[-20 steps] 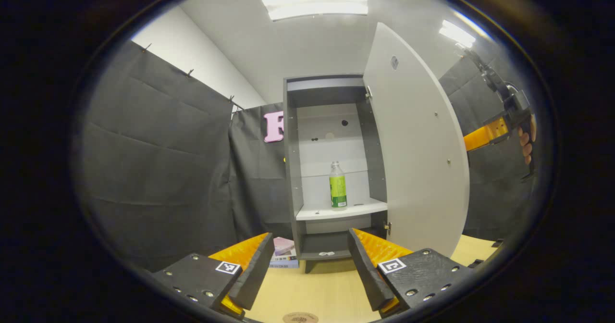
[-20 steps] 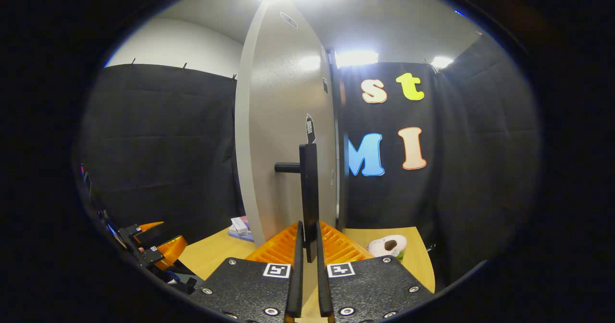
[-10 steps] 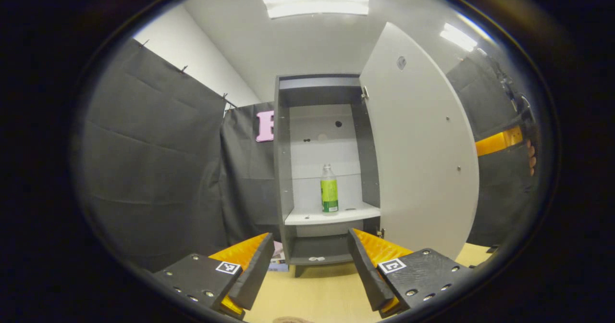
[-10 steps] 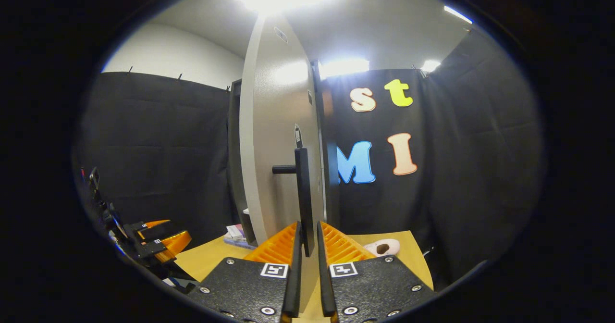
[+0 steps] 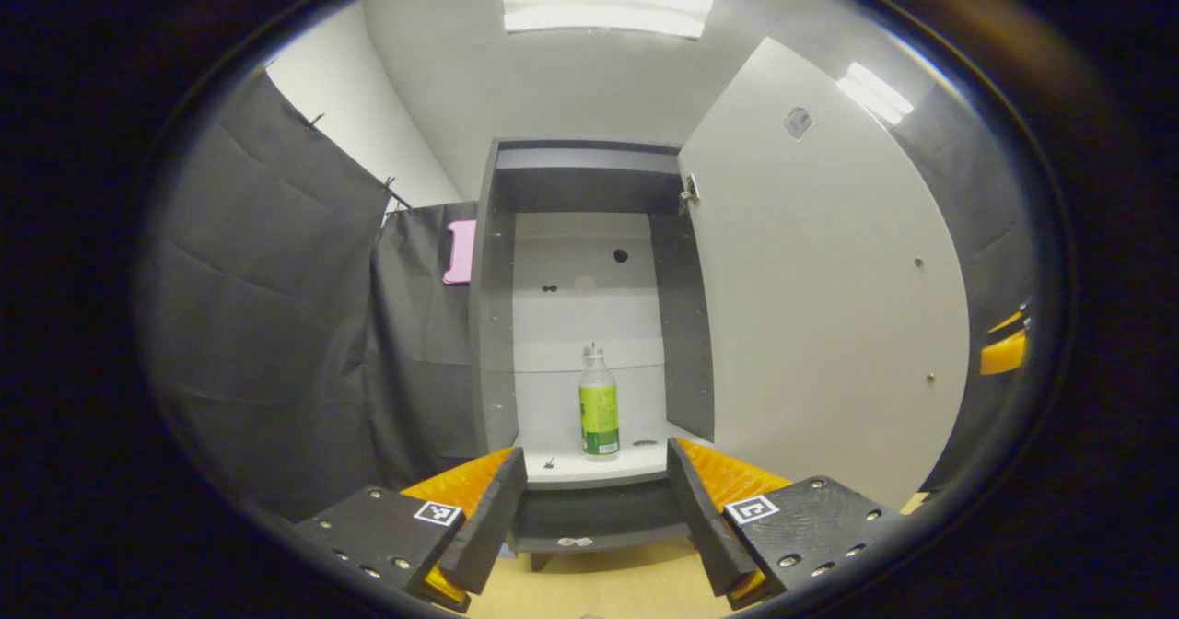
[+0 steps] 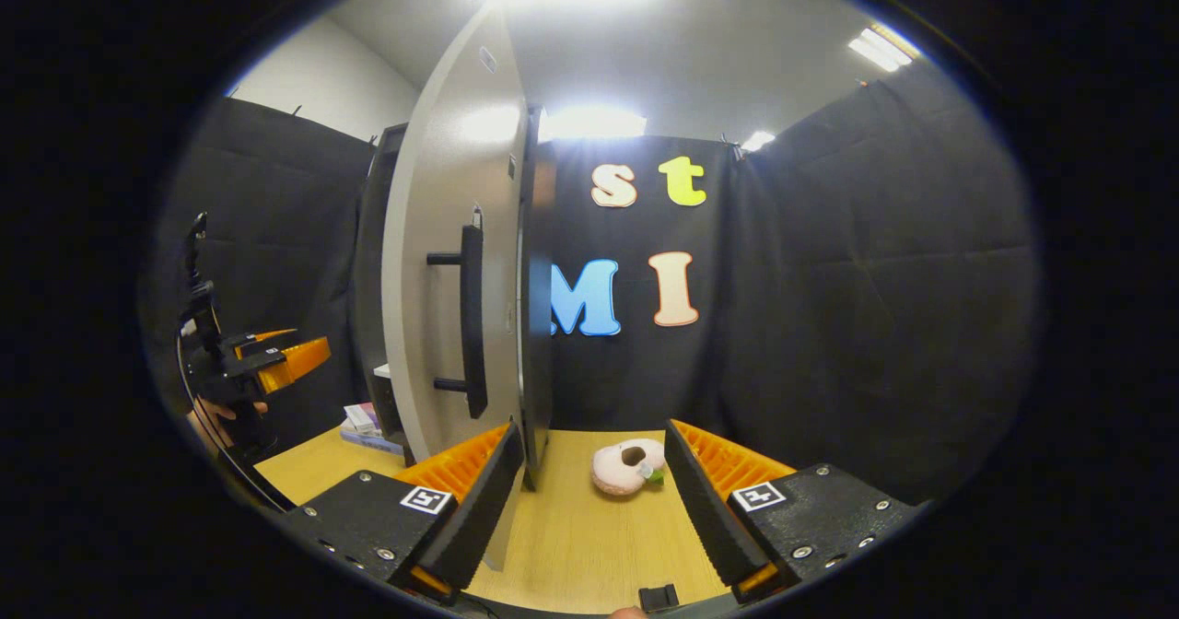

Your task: Open the cabinet door with the right hand, grasp the bottle in the cabinet with the left hand and place it on the coaster, then close the cabinet door with the right hand.

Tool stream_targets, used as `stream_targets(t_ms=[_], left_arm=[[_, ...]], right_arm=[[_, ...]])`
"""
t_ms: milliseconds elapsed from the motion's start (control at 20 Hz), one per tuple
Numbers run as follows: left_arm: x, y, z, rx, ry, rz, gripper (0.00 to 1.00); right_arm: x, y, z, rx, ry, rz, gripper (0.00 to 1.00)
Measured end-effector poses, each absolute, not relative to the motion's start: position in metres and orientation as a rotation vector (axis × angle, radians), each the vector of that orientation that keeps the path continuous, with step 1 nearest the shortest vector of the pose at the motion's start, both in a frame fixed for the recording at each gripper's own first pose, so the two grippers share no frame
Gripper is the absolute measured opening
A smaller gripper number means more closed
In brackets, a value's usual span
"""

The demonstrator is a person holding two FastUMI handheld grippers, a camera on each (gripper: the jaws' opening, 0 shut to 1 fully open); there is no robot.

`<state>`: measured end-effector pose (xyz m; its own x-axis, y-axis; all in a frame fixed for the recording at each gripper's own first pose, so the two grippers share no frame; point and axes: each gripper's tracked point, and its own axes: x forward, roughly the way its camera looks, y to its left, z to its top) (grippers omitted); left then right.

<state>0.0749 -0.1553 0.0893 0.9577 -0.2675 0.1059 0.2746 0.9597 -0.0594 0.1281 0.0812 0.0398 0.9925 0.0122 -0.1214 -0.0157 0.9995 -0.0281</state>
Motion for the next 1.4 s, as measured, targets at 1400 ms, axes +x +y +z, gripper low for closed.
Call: stream_targets(t_ms=[1400], left_arm=[[0.357, -0.23, 0.003, -0.101, 0.034, -0.444, 0.91]], right_arm=[[0.156, 0.046, 0.002, 0.049, 0.183, -0.441, 0.94]])
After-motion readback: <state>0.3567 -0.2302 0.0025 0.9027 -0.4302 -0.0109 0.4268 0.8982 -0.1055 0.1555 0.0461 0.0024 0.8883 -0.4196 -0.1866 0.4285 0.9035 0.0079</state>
